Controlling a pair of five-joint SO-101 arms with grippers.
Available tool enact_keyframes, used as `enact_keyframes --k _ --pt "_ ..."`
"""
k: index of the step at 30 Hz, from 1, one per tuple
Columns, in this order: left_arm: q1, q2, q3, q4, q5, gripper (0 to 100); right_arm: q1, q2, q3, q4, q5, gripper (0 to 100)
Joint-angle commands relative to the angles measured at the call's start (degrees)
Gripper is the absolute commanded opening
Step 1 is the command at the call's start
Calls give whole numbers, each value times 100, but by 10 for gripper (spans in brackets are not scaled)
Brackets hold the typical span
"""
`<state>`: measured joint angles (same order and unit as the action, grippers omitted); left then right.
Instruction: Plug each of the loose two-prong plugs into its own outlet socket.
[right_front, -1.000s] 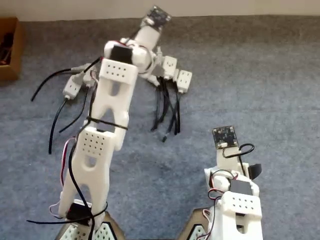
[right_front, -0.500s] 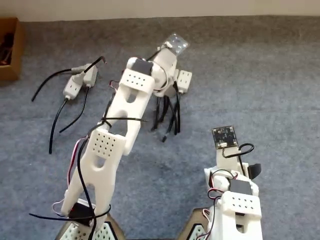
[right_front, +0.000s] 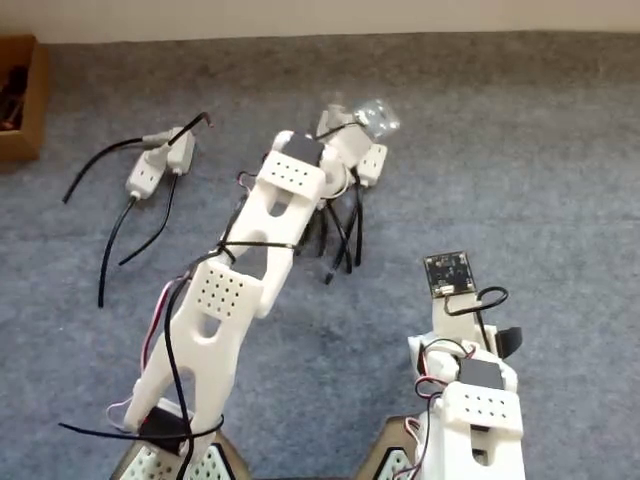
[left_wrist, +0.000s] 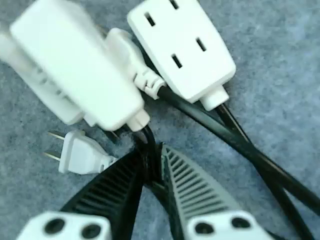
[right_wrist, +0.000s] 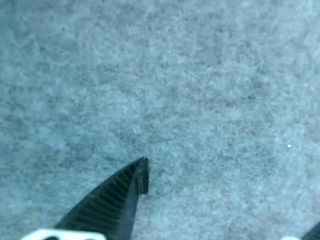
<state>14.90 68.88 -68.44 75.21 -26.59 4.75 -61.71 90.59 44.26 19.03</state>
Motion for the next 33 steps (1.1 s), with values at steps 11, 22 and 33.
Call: enact_keyframes --k 11,22,33 --pt "-418 -2070 -1613 1688 -413 8 -75 -4 48 -198 35 499" --pt "-673 -3705 998 2725 -545 5 -75 -4 57 -198 35 499" --pt "532 -7732 7556 2708 -2769 5 -75 -4 119 -224 35 499"
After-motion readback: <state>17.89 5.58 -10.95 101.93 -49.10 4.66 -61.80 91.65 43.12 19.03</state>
